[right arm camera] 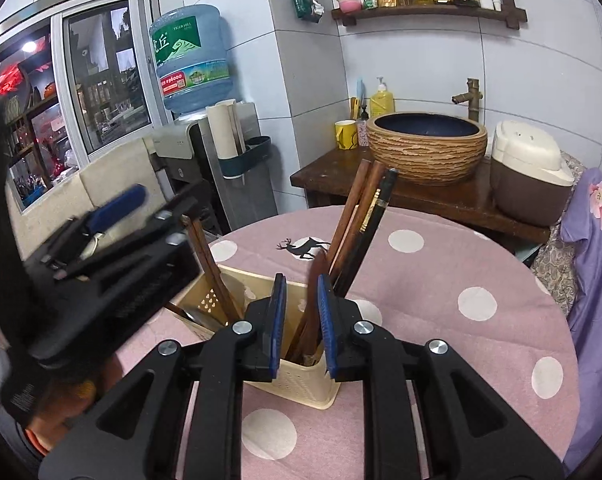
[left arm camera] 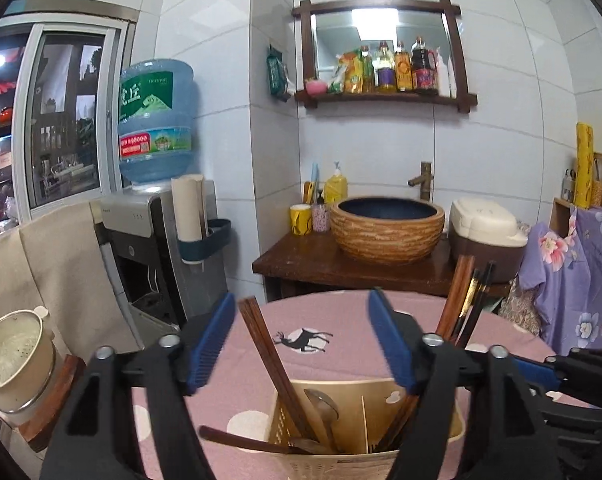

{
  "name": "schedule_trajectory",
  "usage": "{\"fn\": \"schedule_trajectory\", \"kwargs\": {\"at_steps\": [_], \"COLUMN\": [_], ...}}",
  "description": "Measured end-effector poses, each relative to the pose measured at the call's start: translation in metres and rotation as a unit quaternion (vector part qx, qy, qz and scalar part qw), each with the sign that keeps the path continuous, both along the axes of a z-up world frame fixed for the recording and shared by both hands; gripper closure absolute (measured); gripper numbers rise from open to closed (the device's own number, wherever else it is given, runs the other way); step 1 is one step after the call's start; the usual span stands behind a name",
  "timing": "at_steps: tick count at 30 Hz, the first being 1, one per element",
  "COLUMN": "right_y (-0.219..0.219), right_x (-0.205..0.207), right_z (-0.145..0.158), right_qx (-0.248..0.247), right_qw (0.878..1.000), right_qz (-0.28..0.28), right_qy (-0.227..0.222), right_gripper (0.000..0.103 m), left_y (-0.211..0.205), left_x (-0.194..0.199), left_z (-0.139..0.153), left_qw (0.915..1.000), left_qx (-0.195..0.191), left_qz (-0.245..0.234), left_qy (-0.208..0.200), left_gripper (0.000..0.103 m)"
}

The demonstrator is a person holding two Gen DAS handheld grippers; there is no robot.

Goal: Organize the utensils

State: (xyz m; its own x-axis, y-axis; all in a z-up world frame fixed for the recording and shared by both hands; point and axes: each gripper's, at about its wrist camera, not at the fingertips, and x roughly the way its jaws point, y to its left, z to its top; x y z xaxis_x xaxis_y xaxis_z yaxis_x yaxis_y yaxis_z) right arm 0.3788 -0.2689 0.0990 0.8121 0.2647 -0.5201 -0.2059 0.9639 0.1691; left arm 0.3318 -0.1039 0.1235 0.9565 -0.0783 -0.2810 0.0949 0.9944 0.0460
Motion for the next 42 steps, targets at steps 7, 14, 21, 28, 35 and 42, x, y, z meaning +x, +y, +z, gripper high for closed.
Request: {"fn": "schedule_trajectory", "kwargs": {"at_steps": [7,14,21,28,35,42], "right_y": [0.002,0.007,0.027,0.033,0.038,0.058], "right_x": [-0.036,-0.097,-0.179,-0.251,-0.319,-0.361], "right_z": [0.001,-0.014,-0.063,-0.111,-0.126,-0.126], "right_qx": [-0.009,-0.013,-0.062,-0.066,-0.088,-0.093], "right_qw": [0.999,0.997,0.987,0.982,0.977,0.980], "right_qz": [-0.005,-0.035,-0.082,-0.131,-0.152,-0.118], "right_qy": [-0.034,-0.074,-0.120,-0.117,-0.119,-0.133], "right_gripper": [0.064,0.029,0.013,0.009,0.006,0.006], "left_y": [0.034,0.064,0.101,0.113,0.113,0.108], "left_x": [-0.043,-0.093,-0.144,-0.215,-0.273,-0.303], "left_z": [0.005,-0.030,-0.082,-0.113,-0.126,-0.127], "left_qw": [0.9993,0.9971,0.9949,0.9947,0.9952,0.9961], "left_qx": [-0.034,-0.066,-0.095,-0.101,-0.097,-0.086], "left_qz": [-0.011,-0.032,-0.015,0.005,0.003,-0.020], "left_qy": [-0.012,0.018,0.029,0.017,0.012,0.002], "left_gripper": [0.014,0.005,0.005,0.005,0.005,0.005]}}
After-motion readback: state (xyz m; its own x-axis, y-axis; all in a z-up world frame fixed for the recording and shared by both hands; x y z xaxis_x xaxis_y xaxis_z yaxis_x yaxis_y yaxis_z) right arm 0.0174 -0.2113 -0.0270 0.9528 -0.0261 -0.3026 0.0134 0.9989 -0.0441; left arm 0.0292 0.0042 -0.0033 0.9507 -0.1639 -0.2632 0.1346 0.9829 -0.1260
